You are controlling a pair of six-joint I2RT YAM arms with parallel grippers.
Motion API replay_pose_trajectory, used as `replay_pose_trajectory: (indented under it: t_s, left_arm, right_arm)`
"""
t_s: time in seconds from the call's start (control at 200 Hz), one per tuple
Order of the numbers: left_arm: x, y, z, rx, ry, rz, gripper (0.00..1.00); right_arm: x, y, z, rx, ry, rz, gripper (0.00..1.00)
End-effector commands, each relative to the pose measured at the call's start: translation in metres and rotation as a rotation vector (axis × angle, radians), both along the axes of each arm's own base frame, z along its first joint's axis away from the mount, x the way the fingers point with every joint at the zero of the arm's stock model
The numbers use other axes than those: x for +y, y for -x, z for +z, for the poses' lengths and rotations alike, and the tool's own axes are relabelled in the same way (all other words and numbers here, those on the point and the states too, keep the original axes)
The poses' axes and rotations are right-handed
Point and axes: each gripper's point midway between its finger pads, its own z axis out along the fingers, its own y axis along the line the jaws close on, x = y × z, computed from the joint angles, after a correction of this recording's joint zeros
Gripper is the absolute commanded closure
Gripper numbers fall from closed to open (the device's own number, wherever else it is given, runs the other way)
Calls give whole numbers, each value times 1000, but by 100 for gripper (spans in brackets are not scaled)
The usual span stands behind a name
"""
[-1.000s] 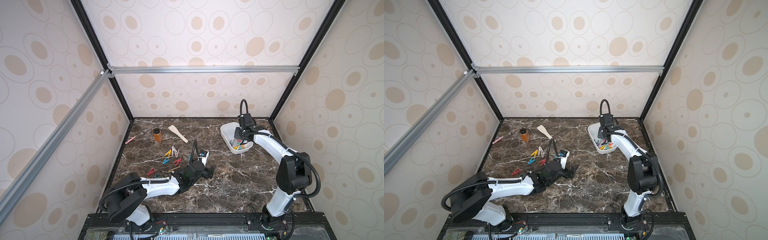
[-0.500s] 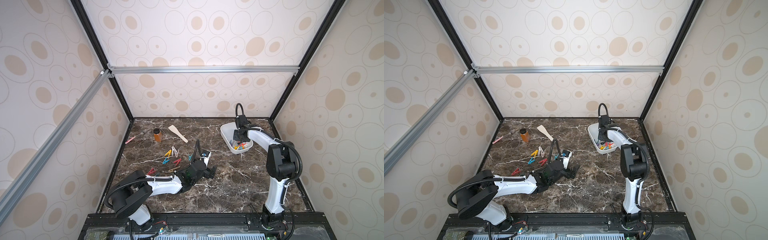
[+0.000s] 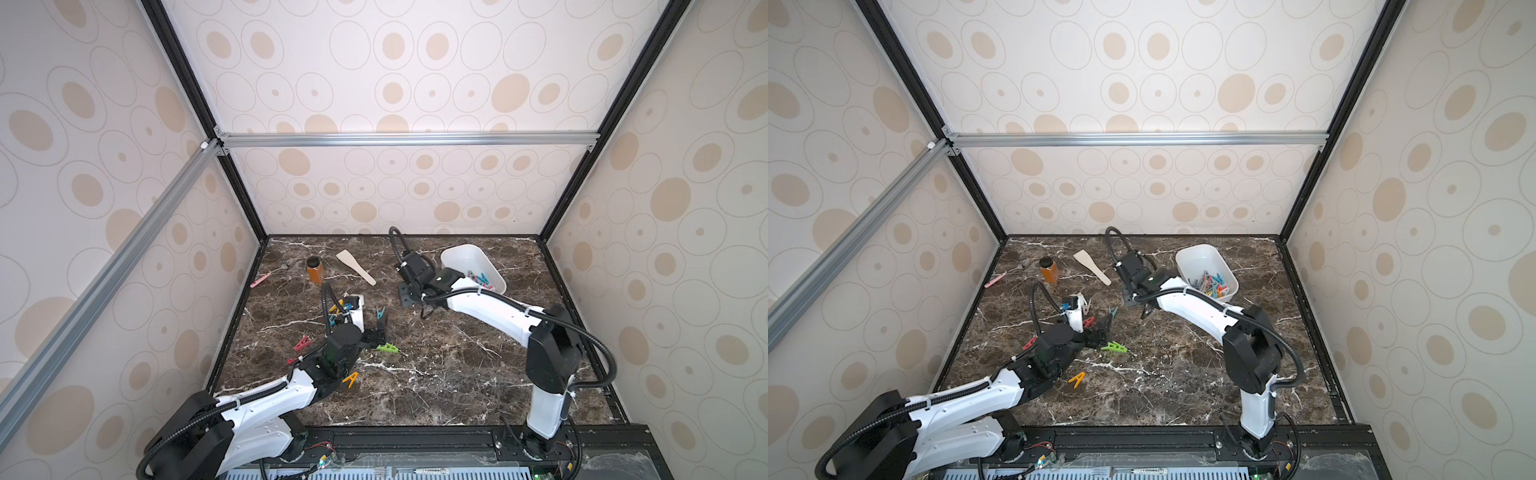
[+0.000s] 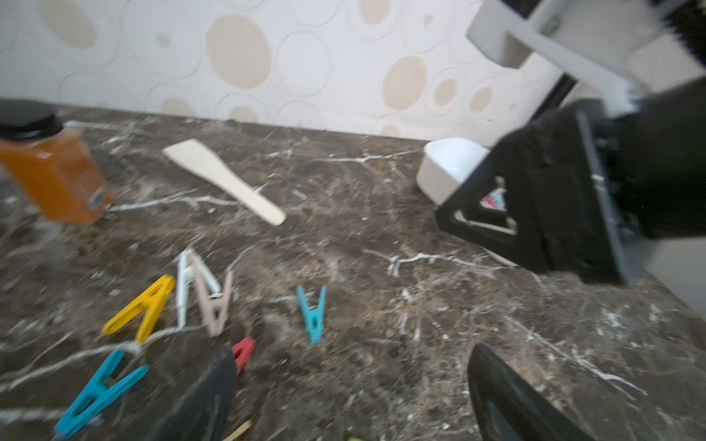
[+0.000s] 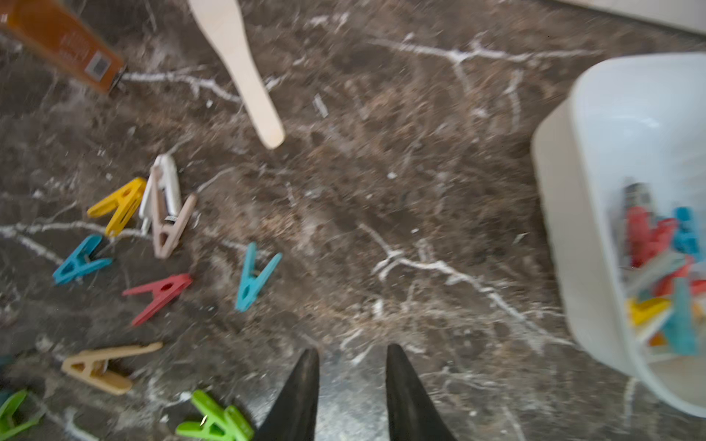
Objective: Put the clothespins into the storage box
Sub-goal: Pick up the clothespin from the center of the board.
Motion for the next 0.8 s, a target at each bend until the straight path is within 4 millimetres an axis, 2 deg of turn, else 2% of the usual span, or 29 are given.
replay_pose_trajectory:
  t_s: [0.0, 0.245, 0.485, 0.795]
  left_arm:
    - [19, 10, -32, 123, -8, 30, 5]
    - [23, 17, -47, 171, 30, 22, 5]
    - [21, 17, -50, 178, 37, 11, 5]
    - [26, 18, -37, 115, 76, 25, 5]
  right_arm:
    - [25, 9, -40, 134, -21, -11, 67]
    - [51, -10, -75, 152, -50, -83, 70]
    - [57, -28, -101, 181, -11, -127, 71]
    - [54, -39, -120, 204, 3, -153, 78]
